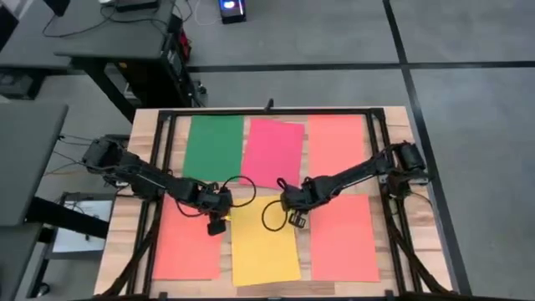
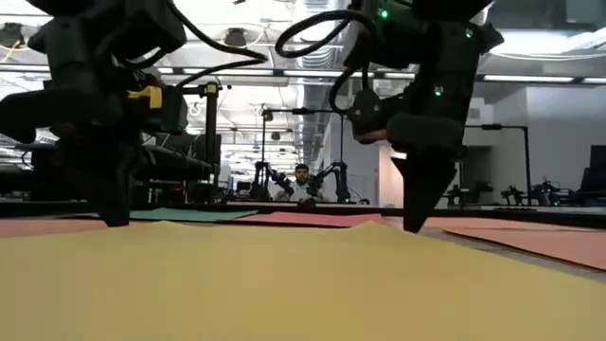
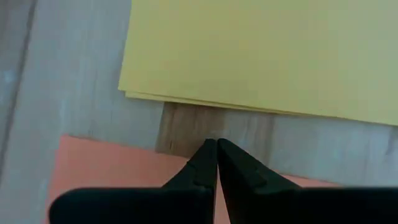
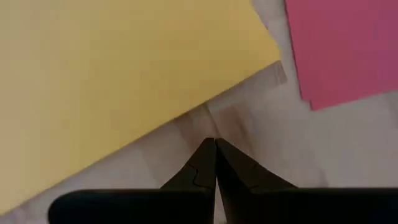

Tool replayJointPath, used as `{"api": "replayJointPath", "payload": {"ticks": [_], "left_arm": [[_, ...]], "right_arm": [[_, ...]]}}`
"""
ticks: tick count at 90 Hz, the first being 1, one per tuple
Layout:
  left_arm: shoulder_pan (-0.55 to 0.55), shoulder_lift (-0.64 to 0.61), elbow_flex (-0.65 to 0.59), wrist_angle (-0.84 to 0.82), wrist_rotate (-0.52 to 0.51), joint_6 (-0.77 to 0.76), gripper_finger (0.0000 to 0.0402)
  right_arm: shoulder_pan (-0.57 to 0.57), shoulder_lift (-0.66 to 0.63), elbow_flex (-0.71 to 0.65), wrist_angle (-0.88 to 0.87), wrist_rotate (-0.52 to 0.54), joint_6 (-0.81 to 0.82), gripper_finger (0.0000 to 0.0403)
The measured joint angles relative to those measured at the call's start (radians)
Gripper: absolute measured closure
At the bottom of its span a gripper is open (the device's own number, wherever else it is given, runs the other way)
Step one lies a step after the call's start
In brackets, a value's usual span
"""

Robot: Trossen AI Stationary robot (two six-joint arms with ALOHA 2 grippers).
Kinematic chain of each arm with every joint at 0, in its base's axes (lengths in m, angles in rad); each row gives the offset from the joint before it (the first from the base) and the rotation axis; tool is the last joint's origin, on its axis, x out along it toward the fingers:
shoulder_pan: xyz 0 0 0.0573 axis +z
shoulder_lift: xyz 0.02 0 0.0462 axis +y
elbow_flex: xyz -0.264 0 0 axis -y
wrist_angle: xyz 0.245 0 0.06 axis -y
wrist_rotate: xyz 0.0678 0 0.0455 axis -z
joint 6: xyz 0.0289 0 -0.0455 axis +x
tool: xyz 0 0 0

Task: Organize paper
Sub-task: Stack the yellow paper on top of the yellow paper

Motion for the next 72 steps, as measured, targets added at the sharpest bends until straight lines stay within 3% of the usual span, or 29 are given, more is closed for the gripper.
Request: {"api": "replayJointPath", "payload": {"ticks": [72], "left_arm": [[0.091, 0.018, -0.001, 0.063, 0.059, 0.057, 0.0402]], "right_arm": [[-0.042, 0.003, -0.021, 0.083, -0.022, -0.015, 0.0403]]}}
